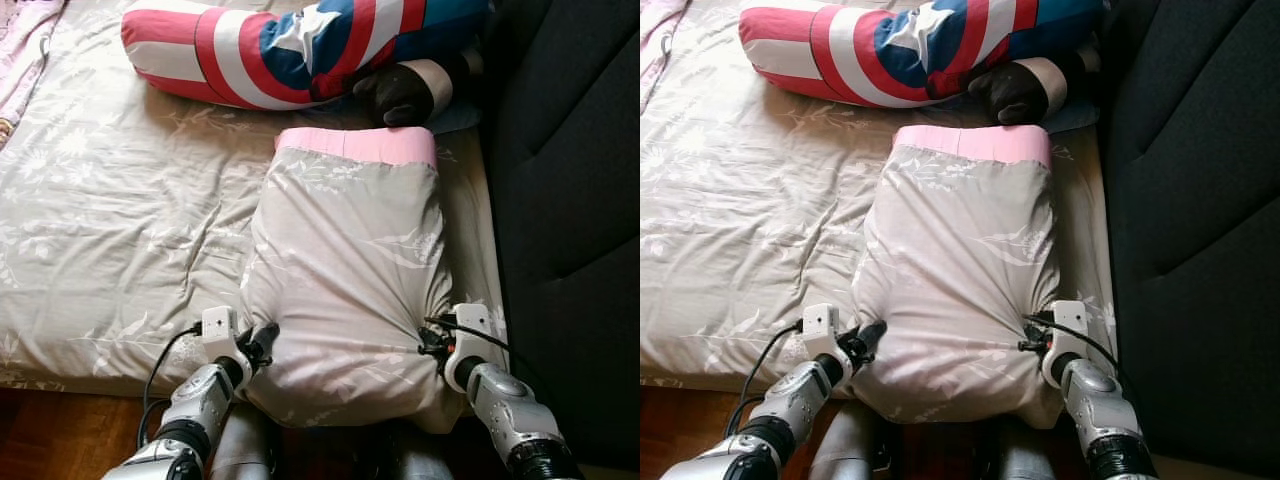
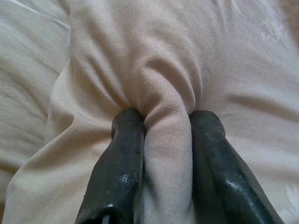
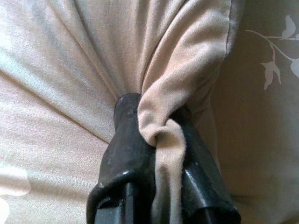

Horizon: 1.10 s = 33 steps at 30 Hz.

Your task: Clean up the room

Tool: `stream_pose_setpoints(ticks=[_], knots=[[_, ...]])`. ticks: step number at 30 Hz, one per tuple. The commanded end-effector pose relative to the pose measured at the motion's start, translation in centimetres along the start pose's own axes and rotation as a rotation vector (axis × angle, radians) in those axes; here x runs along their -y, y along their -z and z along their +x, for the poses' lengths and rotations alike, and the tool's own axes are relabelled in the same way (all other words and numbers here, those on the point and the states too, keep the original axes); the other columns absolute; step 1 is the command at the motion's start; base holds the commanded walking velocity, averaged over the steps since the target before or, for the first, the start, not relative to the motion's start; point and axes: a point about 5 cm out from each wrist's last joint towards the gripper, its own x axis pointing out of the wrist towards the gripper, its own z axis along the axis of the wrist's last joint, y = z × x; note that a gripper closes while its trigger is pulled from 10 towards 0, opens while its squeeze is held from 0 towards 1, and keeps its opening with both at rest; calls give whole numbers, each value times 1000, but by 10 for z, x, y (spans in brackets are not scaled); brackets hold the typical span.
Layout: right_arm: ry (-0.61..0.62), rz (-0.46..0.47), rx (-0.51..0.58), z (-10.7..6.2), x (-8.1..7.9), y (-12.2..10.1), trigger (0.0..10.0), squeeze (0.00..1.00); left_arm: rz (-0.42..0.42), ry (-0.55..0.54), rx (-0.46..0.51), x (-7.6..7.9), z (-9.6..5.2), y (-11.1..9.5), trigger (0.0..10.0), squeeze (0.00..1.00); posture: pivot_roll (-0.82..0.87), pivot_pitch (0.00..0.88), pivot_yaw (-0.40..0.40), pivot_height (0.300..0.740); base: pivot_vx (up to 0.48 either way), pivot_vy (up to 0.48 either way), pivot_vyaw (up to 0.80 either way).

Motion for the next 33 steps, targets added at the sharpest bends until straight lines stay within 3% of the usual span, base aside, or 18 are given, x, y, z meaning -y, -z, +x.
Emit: stream_pose_setpoints(ticks=[1,14,25,26,29,33], knots=[[50,49,-189,-10,10,51,0,0,-54,4,-127,0,-9,34,0,0,-71,347,-79,653,0,0,0],[47,62,-174,-7,6,49,0,0,-74,-1,-99,-3,-10,30,0,0,-62,337,-69,653,0,0,0],[10,90,-60,4,-9,31,0,0,-29,-27,11,-16,-11,5,0,0,-28,282,-43,653,0,0,0],[-4,96,-21,5,-13,25,9608,0,0,-19,49,-15,-10,-3,9843,0,-20,271,-39,653,0,0,0],[-39,96,51,7,-19,15,10000,0,83,-14,122,-13,-10,-18,10000,0,-2,249,-33,653,0,0,0],[-23,68,133,6,-19,6,10000,0,98,-34,214,-15,-12,-34,10000,0,11,227,-26,653,0,0,0]])
